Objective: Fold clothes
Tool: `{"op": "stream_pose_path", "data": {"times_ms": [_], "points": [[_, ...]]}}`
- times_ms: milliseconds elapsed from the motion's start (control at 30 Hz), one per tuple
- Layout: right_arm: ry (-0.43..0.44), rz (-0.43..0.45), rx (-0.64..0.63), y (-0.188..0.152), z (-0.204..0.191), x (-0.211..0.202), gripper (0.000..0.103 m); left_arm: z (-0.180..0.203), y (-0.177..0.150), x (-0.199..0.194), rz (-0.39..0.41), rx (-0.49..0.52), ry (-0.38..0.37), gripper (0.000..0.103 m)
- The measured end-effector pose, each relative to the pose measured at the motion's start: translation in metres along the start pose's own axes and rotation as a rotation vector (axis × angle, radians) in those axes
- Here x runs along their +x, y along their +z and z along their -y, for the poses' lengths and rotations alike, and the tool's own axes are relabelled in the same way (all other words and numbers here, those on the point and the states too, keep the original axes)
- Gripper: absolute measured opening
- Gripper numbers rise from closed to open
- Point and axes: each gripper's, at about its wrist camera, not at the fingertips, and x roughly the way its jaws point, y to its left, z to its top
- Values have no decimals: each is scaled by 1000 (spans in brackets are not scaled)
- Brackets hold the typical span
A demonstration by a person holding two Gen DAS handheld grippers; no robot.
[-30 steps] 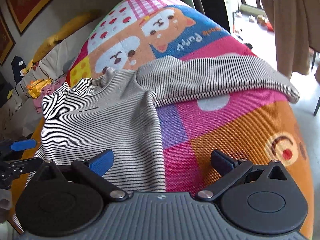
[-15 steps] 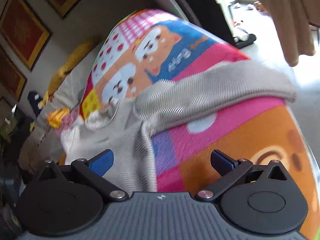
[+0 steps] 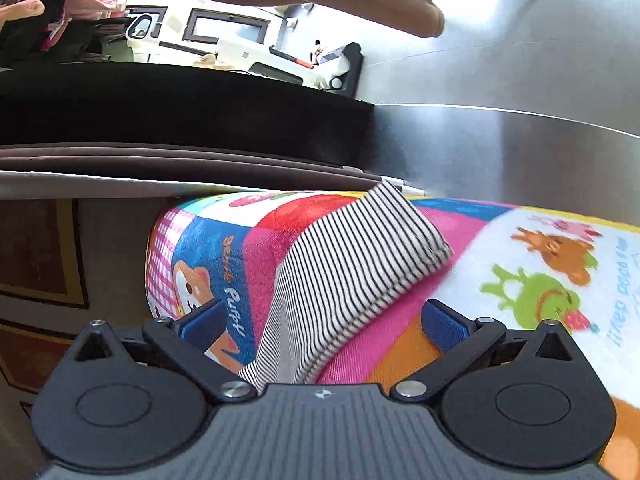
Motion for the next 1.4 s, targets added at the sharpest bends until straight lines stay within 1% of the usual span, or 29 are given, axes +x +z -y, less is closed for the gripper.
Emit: {"op": "stream_pose_path", "data": {"times_ms": [67,167,233,267,300,333,467,500,567,667,733,767,800,867,933,1000,1067,1133,1200,1267,1300,1333,1400], "points": [[7,-1,-47,3,-9,21,103,0,-1,0,9,-1,0,103],[36,16,-127,-4,-39,39,103,0,-3,-2,30,0,-3,103],[81,6,-266,-18,-76,45,103,0,-5,-3,47,2,-7,103],[132,-30,-339,-30,-98,47,103,0,-6,-3,57,3,-8,103],[197,-91,-409,-48,-123,51,103,0,-7,-3,66,3,-9,103],[238,-149,-512,-72,-146,52,103,1,-8,-3,74,5,-8,103],[339,-369,-1019,-177,-230,51,103,-1,-9,-5,89,4,-18,103],[330,-381,-1136,-198,-241,49,103,-2,-10,-6,91,4,-23,103],[244,-329,-1334,-229,-247,45,103,-3,-11,-7,96,3,-34,103],[3,-188,-1543,-250,-232,50,103,-6,-10,-9,98,-3,-56,103],[-136,-140,-1648,-256,-213,55,103,-12,-6,-12,97,-21,-91,103],[-203,-123,-1695,-259,-204,57,103,-17,-3,-14,99,-46,-125,103],[-250,-111,-1731,-260,-194,58,103,-24,1,-18,106,-81,-164,103],[-306,-96,-1774,-259,-176,57,103,-37,14,-25,135,-160,-230,103],[-325,-91,-1774,-259,-160,54,103,-46,29,-27,159,-214,-247,103],[-326,-90,-1771,-262,-148,52,103,-51,48,-22,177,-234,-227,103],[-329,-70,-1791,-267,-138,51,103,-50,65,-7,182,-218,-163,103],[-331,-34,-1814,-270,-134,48,103,-49,77,12,159,-211,-109,103],[-333,5,-1826,-270,-131,46,103,-50,85,30,123,-219,-80,102],[-347,37,-1794,-263,-132,46,103,-51,91,47,95,-232,-53,99],[-355,51,-1775,-258,-133,46,103,-53,91,53,88,-245,-42,94],[-364,66,-1756,-254,-134,47,103,-56,91,58,82,-258,-30,81],[-379,87,-1712,-245,-135,50,103,-56,90,63,100,-256,-25,81]]}}
